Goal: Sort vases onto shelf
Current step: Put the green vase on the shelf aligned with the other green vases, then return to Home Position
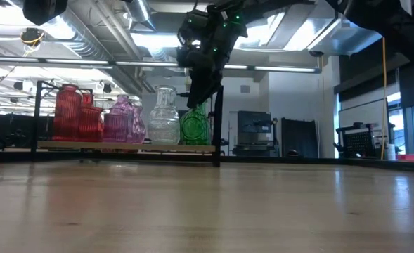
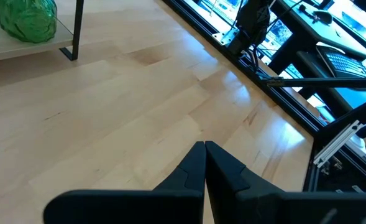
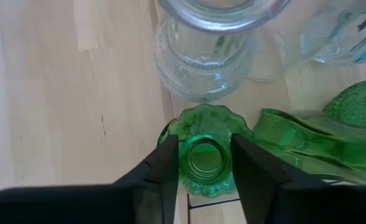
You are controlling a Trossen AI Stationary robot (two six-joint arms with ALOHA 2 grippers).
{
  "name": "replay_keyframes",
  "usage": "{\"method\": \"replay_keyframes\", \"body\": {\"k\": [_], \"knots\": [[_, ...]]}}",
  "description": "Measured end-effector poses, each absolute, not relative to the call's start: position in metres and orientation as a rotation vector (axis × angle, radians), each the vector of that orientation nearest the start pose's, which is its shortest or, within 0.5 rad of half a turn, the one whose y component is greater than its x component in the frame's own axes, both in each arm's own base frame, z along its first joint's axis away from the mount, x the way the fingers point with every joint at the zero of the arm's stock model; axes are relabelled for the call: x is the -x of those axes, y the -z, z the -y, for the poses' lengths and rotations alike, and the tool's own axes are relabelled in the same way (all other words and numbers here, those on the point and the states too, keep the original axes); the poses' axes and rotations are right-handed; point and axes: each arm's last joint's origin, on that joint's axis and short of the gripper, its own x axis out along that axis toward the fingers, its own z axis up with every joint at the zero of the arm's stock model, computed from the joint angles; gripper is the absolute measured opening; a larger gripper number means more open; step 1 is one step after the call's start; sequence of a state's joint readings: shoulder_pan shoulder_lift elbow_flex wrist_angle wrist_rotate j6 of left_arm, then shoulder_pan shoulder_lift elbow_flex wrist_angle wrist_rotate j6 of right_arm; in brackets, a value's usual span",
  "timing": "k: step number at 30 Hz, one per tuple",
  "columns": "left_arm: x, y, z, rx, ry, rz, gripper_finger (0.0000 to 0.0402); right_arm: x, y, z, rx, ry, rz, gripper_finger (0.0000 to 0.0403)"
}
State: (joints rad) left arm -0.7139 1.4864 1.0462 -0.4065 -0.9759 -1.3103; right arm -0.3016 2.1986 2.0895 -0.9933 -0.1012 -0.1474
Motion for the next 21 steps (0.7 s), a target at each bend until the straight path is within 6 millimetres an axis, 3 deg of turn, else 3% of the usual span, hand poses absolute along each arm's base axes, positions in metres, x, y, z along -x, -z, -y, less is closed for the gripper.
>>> {"method": "replay_keyframes", "body": {"k": [5,13,21], "knots": [[-0.243,-0.254,0.179,0.636,-0.538,-0.297,0.0,-0.448,-0.264,0.137,-0.093,0.119,-1.091,0.0147],[-0.243,-0.254,0.179,0.639,-0.537,-0.294,0.0,-0.448,-0.266,0.137,-0.115,0.151,-1.094,0.0149],[-0.243,-0.254,0.179,0.636,-0.536,-0.295,0.0,-0.446,-0.295,0.137,-0.134,0.179,-1.054,0.0149]]}}
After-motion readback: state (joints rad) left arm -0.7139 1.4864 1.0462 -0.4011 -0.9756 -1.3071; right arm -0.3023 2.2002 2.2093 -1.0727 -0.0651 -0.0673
